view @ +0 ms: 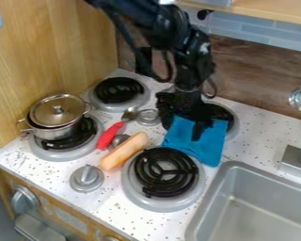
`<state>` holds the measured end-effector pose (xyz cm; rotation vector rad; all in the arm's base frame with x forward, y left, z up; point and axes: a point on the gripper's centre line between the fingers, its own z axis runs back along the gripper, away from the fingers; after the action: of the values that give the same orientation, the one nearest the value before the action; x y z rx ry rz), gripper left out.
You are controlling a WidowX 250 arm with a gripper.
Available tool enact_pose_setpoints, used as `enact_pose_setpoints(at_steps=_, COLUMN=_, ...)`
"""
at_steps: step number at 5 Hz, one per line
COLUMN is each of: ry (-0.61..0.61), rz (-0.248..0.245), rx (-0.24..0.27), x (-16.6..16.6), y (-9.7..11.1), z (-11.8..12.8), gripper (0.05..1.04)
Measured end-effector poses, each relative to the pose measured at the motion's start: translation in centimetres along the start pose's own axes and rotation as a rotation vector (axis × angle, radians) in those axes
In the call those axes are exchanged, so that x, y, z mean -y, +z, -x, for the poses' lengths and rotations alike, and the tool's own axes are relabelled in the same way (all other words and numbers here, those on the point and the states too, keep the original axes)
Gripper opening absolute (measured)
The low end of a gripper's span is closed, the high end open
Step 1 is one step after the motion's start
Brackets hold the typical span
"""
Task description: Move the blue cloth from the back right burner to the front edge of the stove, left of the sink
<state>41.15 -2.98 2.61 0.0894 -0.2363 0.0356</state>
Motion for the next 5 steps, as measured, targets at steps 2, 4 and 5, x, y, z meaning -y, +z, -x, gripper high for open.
enact_pose_setpoints(at_steps=2, ry=0.010, rz=-0.008, rx=-0.011, x=1.3, y=-1.3, z=-1.9, gripper=1.001)
enact_pose_setpoints(at_steps=4, ry=0.012, rz=-0.015, rx=-0.036, x=1.2, y=-2.2, z=-1.5, gripper=1.001)
enact_pose_setpoints(at_steps=5, ry=0.016, rz=-0.013, rx=-0.059, x=1.2, y=-2.7, z=-0.8, gripper=0.964)
